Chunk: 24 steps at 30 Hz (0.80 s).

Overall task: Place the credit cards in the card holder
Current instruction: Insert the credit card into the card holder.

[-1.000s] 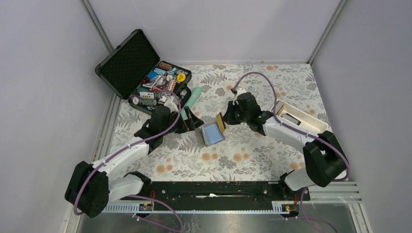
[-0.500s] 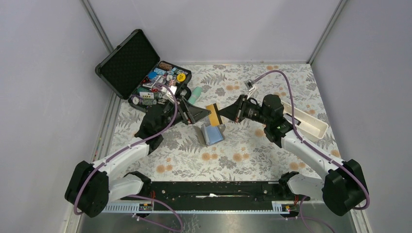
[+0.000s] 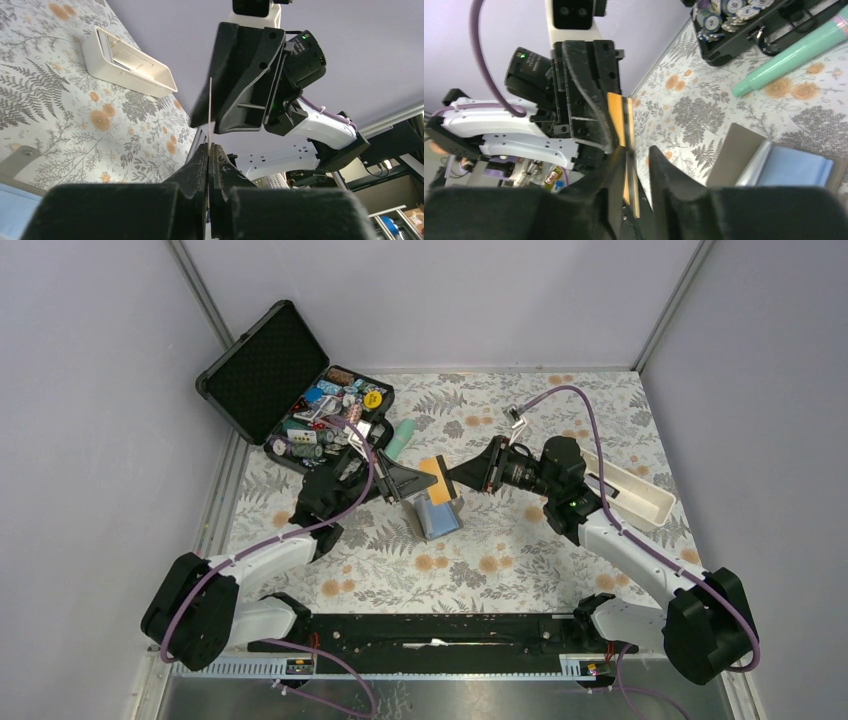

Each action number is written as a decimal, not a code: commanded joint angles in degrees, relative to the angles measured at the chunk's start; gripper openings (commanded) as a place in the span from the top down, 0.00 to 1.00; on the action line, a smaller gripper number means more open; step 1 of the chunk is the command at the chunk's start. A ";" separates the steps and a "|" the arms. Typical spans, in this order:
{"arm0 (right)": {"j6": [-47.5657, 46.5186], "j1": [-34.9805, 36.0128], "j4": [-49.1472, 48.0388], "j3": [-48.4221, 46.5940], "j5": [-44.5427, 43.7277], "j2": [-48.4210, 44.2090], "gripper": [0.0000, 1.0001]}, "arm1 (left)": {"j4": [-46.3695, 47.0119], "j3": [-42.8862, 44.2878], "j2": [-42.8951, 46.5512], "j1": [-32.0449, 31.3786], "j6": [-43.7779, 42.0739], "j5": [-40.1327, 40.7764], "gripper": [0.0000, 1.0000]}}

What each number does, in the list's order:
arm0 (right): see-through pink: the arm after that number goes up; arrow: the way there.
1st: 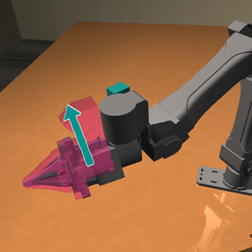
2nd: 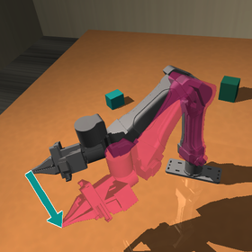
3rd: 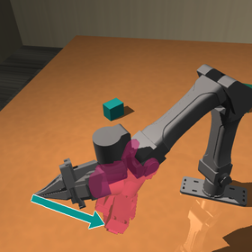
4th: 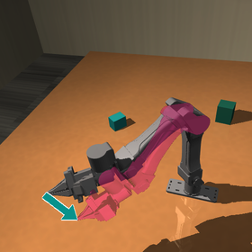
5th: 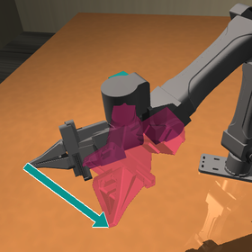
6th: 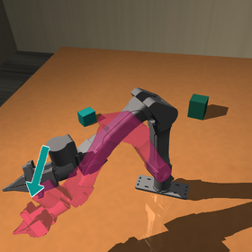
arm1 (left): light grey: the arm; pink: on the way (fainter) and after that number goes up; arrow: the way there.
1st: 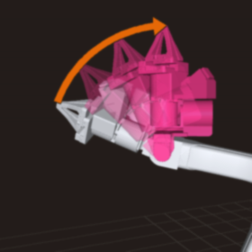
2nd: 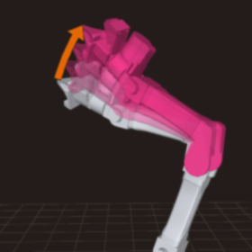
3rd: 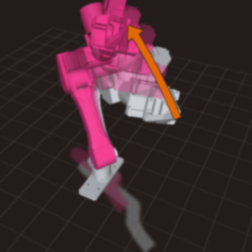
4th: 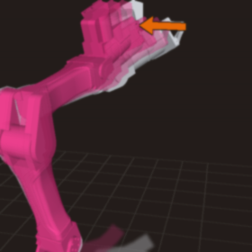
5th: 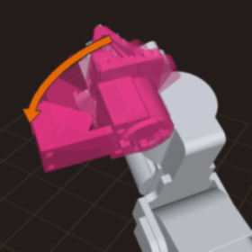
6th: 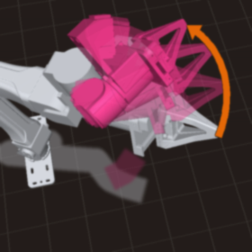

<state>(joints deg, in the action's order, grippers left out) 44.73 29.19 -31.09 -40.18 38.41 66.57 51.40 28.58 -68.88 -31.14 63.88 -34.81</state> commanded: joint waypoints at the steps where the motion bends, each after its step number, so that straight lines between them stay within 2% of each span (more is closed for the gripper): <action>1: -7.04 -0.01 5.85 -1.35 -5.34 -0.68 0.50 | 6.45 -1.09 -0.29 -0.07 1.67 -0.63 1.00; 3: -11.78 -0.01 11.35 -1.56 -12.07 -1.25 0.31 | 4.43 -1.71 -0.08 0.14 0.95 0.54 1.00; 4: -14.00 -0.01 13.51 -1.33 -15.55 -1.68 0.26 | 3.32 -2.14 0.22 0.38 0.64 1.73 1.00; 6: -17.19 -0.01 16.61 -0.75 -21.52 -1.99 0.20 | 1.01 -3.20 1.04 0.90 0.08 3.30 1.00; 8: -20.18 0.04 18.35 -0.23 -24.20 -1.23 0.18 | -2.16 -3.53 2.21 1.20 -1.20 4.30 1.00; 12: -24.28 0.08 19.88 0.29 -26.34 3.24 0.18 | -9.67 -3.18 4.39 1.16 -4.91 5.84 1.00; 14: -25.05 0.16 19.63 0.37 -26.46 5.88 0.26 | -13.79 -2.58 5.72 1.26 -6.67 7.17 1.00; 19: -26.64 1.50 18.70 -1.08 -27.10 12.29 0.33 | -24.86 -1.73 9.52 1.49 -10.40 12.87 1.00; 24: -28.64 4.19 19.57 -4.55 -29.16 19.26 0.42 | -27.80 -2.16 11.09 2.69 -10.53 13.49 1.00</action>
<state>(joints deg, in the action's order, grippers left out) 19.44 31.31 -11.64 -40.64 12.23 82.15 26.70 25.04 -59.53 -29.43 55.61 -24.08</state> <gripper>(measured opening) 0.596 0.024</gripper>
